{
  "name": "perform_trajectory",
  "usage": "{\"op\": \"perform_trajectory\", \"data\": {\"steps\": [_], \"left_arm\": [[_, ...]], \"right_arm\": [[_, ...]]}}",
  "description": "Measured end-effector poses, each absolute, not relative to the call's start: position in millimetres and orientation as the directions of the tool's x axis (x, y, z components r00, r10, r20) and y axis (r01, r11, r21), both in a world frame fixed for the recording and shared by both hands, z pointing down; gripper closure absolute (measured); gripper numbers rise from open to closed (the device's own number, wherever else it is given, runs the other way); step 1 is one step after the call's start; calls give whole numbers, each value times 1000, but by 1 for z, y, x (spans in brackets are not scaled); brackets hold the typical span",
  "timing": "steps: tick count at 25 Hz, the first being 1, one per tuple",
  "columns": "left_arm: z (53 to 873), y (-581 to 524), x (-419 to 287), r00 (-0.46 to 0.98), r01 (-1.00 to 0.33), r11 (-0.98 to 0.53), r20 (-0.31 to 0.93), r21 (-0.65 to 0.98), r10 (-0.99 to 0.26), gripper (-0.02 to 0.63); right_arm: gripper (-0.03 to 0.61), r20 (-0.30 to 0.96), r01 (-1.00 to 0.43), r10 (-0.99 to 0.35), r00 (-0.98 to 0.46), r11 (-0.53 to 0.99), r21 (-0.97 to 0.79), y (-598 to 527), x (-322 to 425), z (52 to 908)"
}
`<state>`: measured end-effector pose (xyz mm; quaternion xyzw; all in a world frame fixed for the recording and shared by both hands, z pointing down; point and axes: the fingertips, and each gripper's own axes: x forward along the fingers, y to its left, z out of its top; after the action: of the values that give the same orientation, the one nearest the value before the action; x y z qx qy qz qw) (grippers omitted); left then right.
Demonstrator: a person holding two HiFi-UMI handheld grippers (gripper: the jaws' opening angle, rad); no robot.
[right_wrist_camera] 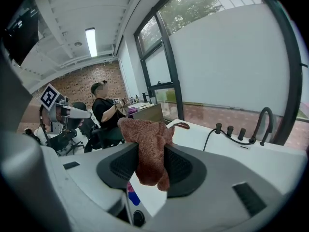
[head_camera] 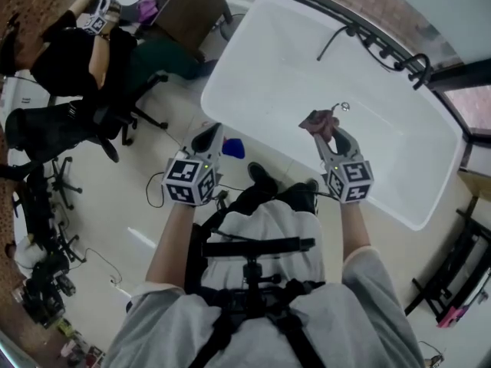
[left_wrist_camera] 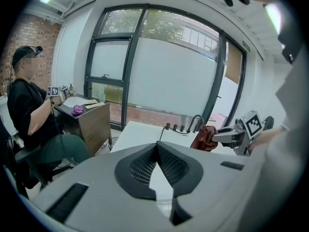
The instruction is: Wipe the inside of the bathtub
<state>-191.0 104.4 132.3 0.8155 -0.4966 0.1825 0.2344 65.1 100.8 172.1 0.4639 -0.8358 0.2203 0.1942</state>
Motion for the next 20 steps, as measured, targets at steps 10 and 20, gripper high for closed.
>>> {"op": "perform_trajectory", "data": {"steps": [10,20], "left_arm": [[165,103,-197,411,-911,-313,561,267,-718,606],[216,104,-164,356,-934,-238,624,268,-695,606]], "right_arm": [[411,617,-784,-545,-567,586,-204,81,26,223],[417,667,-636,-317,-674,709,-306,71,6,310]]}}
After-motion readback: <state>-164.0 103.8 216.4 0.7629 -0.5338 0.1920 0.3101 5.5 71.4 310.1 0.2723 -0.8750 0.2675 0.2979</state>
